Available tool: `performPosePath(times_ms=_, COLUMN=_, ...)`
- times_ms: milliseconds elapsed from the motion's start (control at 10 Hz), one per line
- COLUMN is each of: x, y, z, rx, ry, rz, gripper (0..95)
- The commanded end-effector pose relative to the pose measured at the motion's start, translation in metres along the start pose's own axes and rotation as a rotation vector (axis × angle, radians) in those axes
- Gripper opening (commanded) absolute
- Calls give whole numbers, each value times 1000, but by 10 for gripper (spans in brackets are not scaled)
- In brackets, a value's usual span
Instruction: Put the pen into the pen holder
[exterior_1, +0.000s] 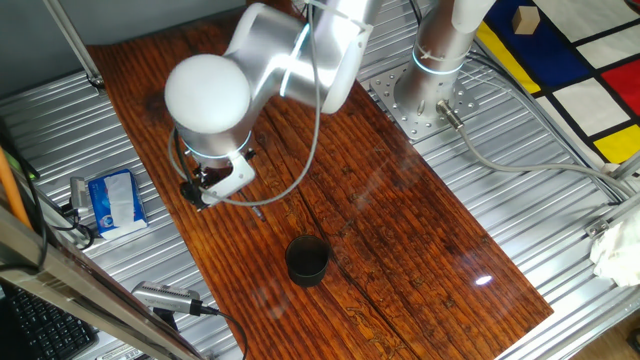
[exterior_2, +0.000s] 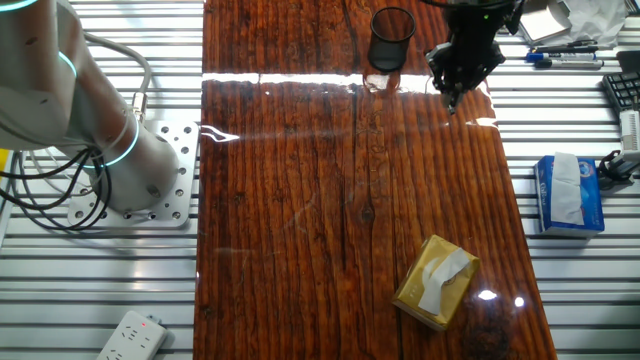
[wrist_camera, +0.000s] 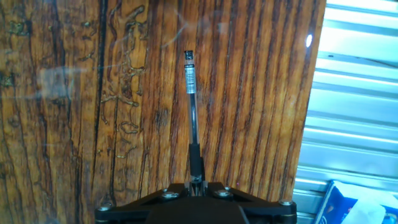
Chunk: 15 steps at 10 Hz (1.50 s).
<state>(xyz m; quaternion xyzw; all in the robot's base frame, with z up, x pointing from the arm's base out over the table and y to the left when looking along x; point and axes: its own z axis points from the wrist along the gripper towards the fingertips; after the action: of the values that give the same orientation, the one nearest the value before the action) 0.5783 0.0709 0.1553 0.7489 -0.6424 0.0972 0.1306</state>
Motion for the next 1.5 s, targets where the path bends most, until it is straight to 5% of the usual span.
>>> performPosePath(times_ms=100, x=-2, y=0, z=0, rx=-4, ry=7, rz=1, gripper=0)
performPosePath(times_ms=1500, x=-95, y=44, z=-32, rx=-46, ry=182, rz=107, gripper=0)
